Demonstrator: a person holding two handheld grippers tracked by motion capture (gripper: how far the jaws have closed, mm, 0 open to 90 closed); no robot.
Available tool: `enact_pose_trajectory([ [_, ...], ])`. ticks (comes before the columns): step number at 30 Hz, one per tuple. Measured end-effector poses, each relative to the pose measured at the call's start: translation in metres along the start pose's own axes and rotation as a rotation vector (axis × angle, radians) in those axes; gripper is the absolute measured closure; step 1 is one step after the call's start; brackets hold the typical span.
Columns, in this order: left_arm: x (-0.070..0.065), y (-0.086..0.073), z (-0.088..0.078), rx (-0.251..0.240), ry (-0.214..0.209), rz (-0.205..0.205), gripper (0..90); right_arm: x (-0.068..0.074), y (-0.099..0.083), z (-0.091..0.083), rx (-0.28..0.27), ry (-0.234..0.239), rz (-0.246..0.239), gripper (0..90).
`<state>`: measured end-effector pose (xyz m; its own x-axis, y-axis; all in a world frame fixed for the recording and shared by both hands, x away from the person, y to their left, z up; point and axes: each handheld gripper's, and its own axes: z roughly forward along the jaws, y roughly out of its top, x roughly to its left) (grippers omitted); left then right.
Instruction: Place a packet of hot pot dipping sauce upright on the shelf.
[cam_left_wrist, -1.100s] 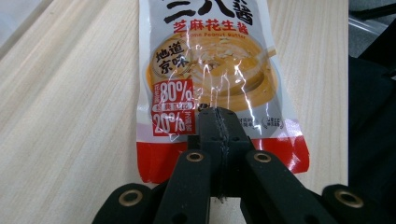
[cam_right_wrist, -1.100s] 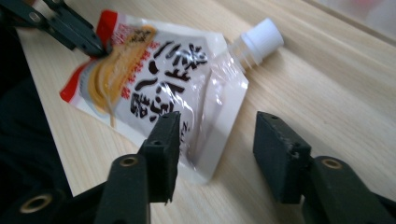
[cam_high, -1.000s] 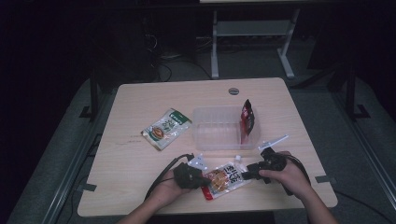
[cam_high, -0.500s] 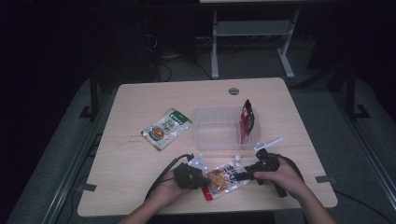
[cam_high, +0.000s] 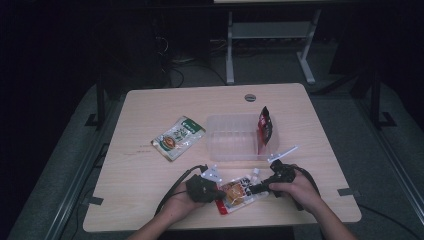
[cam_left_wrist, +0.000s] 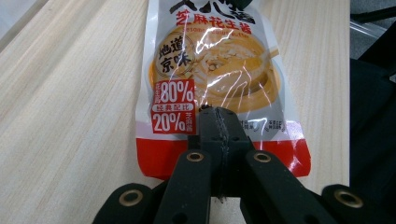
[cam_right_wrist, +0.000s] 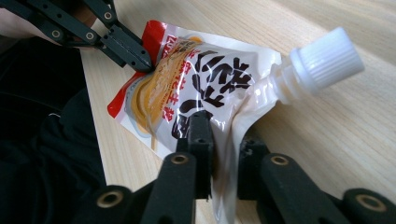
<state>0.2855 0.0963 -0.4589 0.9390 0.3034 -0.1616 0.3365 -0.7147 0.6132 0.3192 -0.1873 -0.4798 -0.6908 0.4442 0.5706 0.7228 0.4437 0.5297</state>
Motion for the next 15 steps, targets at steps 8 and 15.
enact_pose_trajectory([
  [8,0.0,-0.001,0.001,-0.014,0.0,0.001,89.9,0.005,0.003,-0.002,-0.002,0.002,-0.023,89.1],
  [15,0.001,-0.001,0.001,-0.014,-0.002,0.003,89.9,0.01,0.004,-0.006,-0.04,0.012,-0.038,89.5],
])
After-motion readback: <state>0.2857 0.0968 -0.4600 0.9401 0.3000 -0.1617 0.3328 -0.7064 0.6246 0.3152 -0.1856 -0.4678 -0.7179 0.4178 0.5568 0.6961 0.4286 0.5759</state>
